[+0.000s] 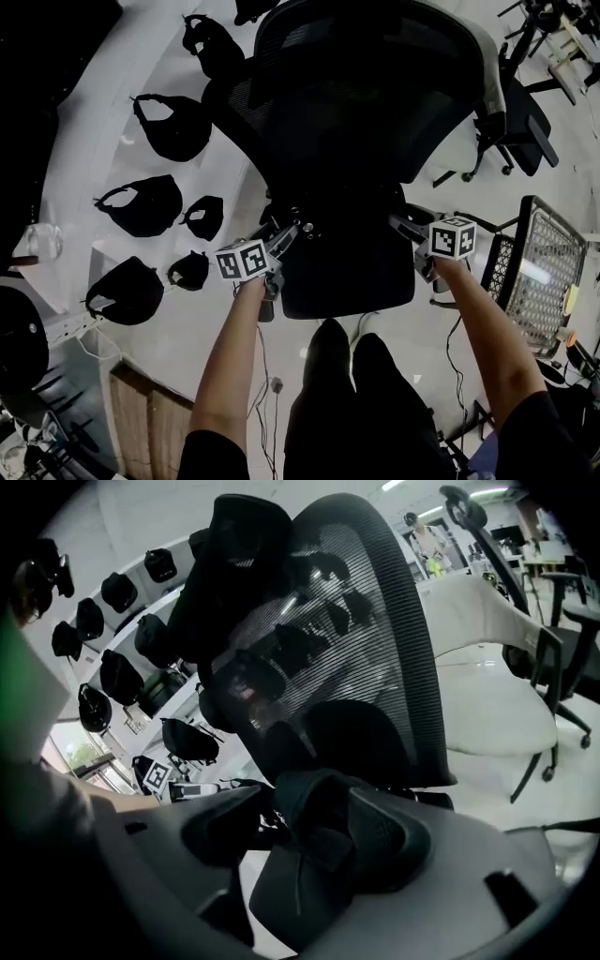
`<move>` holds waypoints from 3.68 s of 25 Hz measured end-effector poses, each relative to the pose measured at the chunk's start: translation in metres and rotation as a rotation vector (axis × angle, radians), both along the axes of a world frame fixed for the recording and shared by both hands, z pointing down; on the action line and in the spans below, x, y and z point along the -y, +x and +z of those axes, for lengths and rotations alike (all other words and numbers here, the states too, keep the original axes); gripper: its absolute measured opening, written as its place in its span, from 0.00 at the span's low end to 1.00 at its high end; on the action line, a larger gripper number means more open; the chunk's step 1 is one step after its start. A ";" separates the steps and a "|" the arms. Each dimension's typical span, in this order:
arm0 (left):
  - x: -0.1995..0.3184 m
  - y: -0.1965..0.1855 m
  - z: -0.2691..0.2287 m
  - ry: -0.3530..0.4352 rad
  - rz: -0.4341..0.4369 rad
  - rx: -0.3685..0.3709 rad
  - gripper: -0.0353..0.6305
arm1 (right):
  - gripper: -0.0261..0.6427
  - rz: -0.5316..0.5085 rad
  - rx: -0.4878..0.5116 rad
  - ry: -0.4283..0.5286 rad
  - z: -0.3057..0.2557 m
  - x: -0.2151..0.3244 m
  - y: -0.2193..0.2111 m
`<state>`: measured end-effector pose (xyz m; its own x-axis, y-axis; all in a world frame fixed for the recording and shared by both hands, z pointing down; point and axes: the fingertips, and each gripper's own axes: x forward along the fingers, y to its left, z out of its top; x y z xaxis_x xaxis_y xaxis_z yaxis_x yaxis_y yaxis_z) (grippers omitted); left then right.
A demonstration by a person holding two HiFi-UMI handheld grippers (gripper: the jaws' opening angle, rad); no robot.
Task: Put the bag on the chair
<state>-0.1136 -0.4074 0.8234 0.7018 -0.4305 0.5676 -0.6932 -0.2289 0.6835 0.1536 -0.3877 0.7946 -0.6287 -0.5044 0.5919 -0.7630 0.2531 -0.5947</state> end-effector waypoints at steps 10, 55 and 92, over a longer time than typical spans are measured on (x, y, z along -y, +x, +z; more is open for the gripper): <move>-0.053 -0.003 -0.031 0.023 -0.004 0.004 0.51 | 0.46 -0.066 -0.010 0.008 -0.021 -0.052 -0.005; -0.400 0.111 -0.217 0.229 -0.204 0.006 0.51 | 0.47 -0.062 0.098 0.207 -0.188 -0.335 0.054; -0.352 0.065 -0.408 0.714 -0.205 0.261 0.08 | 0.04 0.069 -0.140 0.600 -0.364 -0.311 0.009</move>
